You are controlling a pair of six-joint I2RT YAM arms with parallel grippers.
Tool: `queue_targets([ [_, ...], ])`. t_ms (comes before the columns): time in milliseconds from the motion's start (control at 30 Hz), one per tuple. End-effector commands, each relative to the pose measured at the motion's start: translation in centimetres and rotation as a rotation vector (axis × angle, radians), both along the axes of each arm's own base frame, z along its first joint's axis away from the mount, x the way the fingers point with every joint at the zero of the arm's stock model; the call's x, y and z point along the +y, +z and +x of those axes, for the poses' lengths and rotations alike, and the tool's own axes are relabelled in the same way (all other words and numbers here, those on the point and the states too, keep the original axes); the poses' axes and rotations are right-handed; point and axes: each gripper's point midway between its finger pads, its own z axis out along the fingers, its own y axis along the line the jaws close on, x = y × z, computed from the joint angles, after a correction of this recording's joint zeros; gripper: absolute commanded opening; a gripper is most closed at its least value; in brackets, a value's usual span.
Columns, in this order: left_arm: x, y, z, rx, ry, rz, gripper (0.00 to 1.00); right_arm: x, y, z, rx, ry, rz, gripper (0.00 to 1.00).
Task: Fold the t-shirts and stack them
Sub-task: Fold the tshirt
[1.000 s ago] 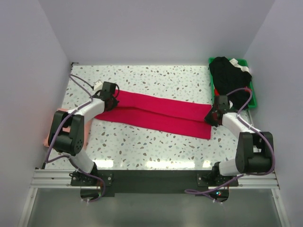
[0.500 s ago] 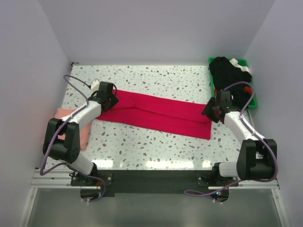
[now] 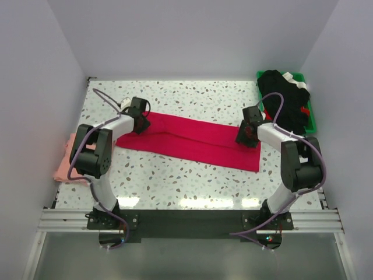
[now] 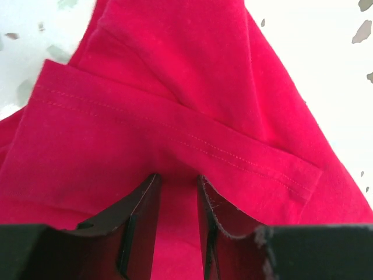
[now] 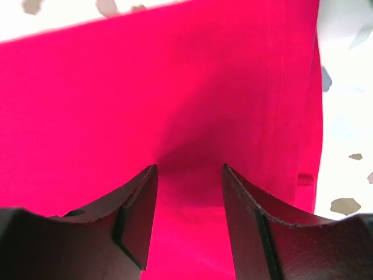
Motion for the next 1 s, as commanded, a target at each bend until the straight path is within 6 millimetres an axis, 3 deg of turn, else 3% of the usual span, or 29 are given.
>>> queue_targets([
  [0,-0.4,0.4,2.3,-0.034,0.013,-0.014,0.36,-0.4,-0.6,-0.4,0.0,-0.01,-0.021,0.51],
  [133,-0.5,-0.2,4.0,-0.026,0.005,0.005,0.36,0.7,-2.2,-2.2,0.025,-0.02,0.06,0.52],
  [167,-0.5,-1.0,4.2,-0.012,-0.002,0.012,0.36,1.4,-2.9,-3.7,0.047,-0.009,0.101,0.52],
  [233,-0.8,-0.3,5.7,-0.034,-0.026,0.025,0.36,2.6,-3.3,-4.3,0.03,-0.028,0.177,0.52],
  [267,-1.0,-1.3,6.2,-0.02,-0.048,0.031,0.36,2.9,-4.4,-6.1,0.06,-0.033,0.199,0.52],
  [300,-1.0,-1.3,6.8,-0.018,-0.081,0.051,0.36,4.1,-3.9,-6.2,0.026,-0.016,0.247,0.52],
  [333,-1.4,-0.1,8.4,-0.044,-0.098,0.05,0.36,4.9,-4.6,-7.7,0.052,-0.036,0.286,0.51],
  [367,-1.7,-1.4,8.9,-0.019,-0.125,0.057,0.38,6.3,-4.6,-8.6,0.052,-0.009,0.307,0.52],
  [400,-2.3,0.0,10.8,-0.058,-0.166,0.061,0.39,7.4,-3.9,-8.5,0.016,0.003,0.345,0.51],
  [467,-3.0,-1.2,12.0,-0.043,-0.22,0.058,0.44,10.5,-3.9,-10.5,0.02,0.012,0.416,0.51],
  [533,-4.9,0.2,14.3,-0.108,-0.313,0.024,0.49,13.1,-2.8,-10.9,-0.019,-0.004,0.488,0.51],
  [567,-5.3,-0.7,14.8,-0.105,-0.344,0.019,0.54,15.5,-2.3,-12.1,-0.02,0.053,0.512,0.52],
  [600,-5.9,0.4,16.1,-0.143,-0.376,0.018,0.57,17.0,-1.6,-12.2,-0.047,0.069,0.541,0.52],
  [700,-8.6,0.8,17.9,-0.22,-0.505,-0.053,0.7,21.6,0.2,-13.4,-0.062,0.135,0.581,0.52],
  [733,-9.0,1.2,18.6,-0.253,-0.525,-0.067,0.73,23.4,1.6,-12.9,-0.087,0.16,0.608,0.52],
  [767,-10.0,0.8,18.6,-0.266,-0.572,-0.113,0.77,24.8,1.0,-13.7,-0.066,0.2,0.594,0.52],
  [800,-10.5,1.0,18.9,-0.292,-0.596,-0.146,0.79,25.6,1.1,-13.8,-0.055,0.222,0.585,0.52],
  [833,-11.1,1.8,19.7,-0.352,-0.623,-0.177,0.8,27.3,2.4,-13.1,-0.071,0.269,0.597,0.52],
  [867,-12.1,1.7,19.5,-0.364,-0.668,-0.236,0.84,28.1,1.6,-13.5,-0.033,0.3,0.586,0.52],
  [967,-13.5,3.8,20.4,-0.464,-0.74,-0.325,0.88,29.2,2.1,-13.4,-0.018,0.387,0.562,0.52],
])
